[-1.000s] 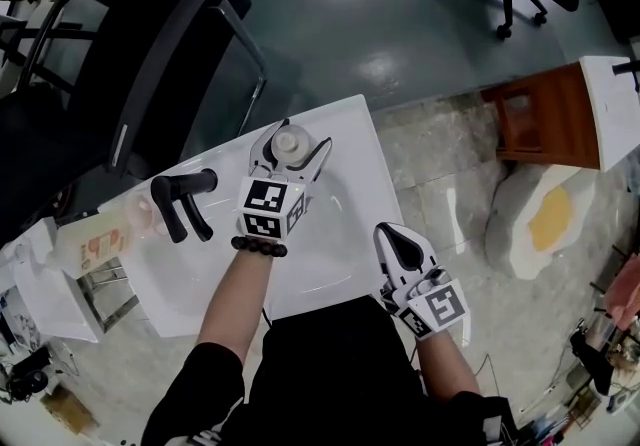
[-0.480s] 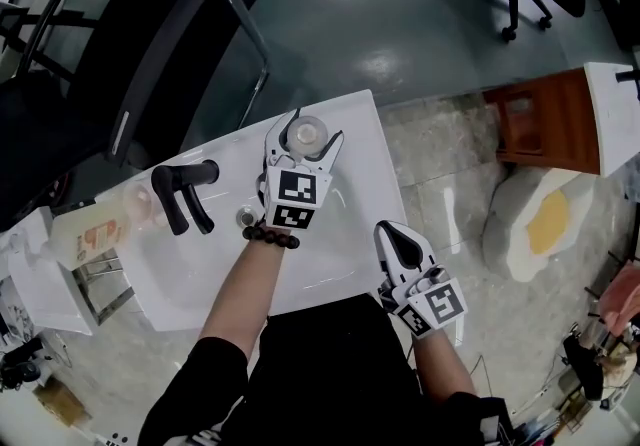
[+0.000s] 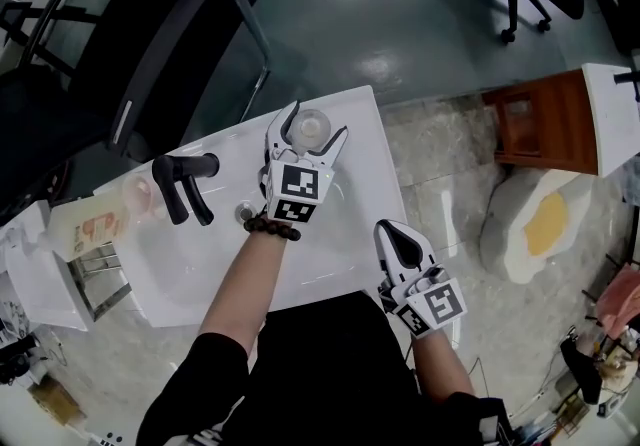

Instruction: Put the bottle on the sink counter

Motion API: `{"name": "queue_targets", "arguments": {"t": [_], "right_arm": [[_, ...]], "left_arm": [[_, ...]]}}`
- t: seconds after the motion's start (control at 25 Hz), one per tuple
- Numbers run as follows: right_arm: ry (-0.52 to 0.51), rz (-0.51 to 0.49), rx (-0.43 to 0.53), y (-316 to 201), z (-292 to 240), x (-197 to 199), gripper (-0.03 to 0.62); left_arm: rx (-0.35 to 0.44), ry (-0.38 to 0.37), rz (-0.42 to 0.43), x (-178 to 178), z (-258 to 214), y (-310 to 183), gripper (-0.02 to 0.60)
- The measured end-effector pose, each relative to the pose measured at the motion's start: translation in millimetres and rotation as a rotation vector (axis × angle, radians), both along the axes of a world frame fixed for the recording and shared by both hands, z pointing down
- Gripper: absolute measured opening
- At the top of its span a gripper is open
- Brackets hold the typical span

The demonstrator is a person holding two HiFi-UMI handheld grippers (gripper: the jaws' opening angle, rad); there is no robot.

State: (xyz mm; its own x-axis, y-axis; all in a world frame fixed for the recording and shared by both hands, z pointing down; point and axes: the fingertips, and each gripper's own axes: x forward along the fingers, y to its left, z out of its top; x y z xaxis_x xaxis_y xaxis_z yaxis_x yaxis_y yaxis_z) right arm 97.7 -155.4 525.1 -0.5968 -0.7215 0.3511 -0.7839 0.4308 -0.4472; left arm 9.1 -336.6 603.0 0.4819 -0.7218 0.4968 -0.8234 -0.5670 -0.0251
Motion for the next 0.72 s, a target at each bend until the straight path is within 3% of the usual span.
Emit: {"name": "queue_targets", "arguments": {"t": [0.16, 0.48, 0.72], "right_arm": [[0.012, -0.021, 0.018, 5.0, -3.6, -2.0, 0.032], [-0.005, -0.042, 0.044, 16.6, -10.3, -1.9, 0.032], [-0.013, -0.062, 0.101, 23.1, -29.3, 0.8, 0.032]], "left_arm": [[-0.019, 0.029, 0.011, -2.2, -0.5, 7.7, 0.4], [-0.08, 0.066, -0.052, -21.0, -0.9, 39.8, 0.403], [-0.071, 0.104, -0.107, -33.7, -22.9, 76.2, 0.403]]}}
